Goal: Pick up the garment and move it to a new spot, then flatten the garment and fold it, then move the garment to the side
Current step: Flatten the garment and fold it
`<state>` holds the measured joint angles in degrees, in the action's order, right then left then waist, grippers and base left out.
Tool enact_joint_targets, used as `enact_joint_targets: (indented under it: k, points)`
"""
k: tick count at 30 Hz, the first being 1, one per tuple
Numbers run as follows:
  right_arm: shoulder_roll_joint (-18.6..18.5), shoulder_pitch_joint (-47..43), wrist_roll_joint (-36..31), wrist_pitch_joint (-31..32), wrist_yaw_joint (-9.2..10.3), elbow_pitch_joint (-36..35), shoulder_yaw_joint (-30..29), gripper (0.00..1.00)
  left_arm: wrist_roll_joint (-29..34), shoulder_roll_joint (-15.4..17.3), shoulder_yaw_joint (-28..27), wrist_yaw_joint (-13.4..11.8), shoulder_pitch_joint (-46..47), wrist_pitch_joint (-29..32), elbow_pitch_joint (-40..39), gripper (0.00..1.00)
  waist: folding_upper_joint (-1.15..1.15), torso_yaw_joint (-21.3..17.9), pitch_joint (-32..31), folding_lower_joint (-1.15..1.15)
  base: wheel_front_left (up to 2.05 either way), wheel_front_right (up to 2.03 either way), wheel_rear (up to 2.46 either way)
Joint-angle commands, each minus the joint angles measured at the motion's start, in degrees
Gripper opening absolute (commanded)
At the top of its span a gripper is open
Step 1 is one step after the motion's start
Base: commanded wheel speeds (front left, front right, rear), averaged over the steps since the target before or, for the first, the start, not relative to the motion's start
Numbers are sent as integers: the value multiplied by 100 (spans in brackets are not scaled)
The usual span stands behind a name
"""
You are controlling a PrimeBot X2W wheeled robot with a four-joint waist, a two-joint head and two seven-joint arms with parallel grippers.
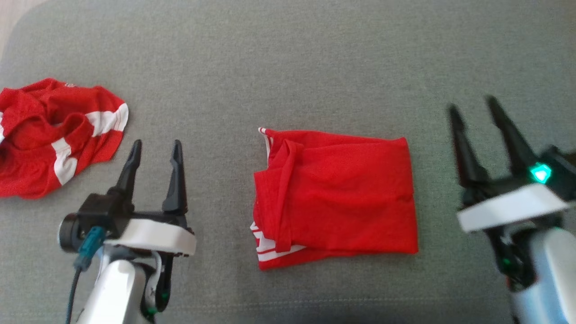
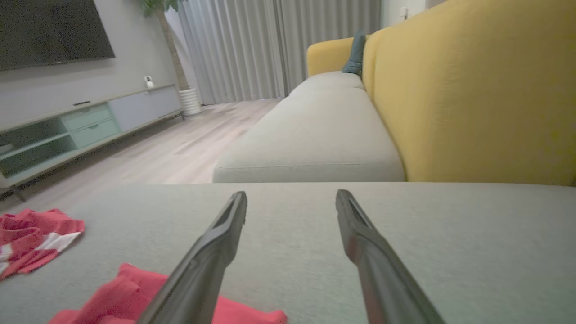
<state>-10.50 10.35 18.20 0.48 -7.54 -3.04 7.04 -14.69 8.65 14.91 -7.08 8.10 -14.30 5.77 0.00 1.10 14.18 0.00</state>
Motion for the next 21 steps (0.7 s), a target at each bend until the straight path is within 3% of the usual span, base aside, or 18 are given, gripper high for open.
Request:
enact_joint_targets:
  k: [1,7,21]
  points:
    - [-95,-162,-102,-14,5,-245,-144,100,36,130,-255,-33,-6,-70,-212,100,0,-26,-60,0,0,0,0]
    - [-47,-600,-137,2,5,-286,-479,100,28,208,-324,-56,-219,-70,-284,100,0,-95,-305,0,0,0,0]
    - [198,-1364,-165,120,5,-286,-531,100,1,429,-274,-113,-960,88,-470,100,0,-138,-1069,0,0,0,0]
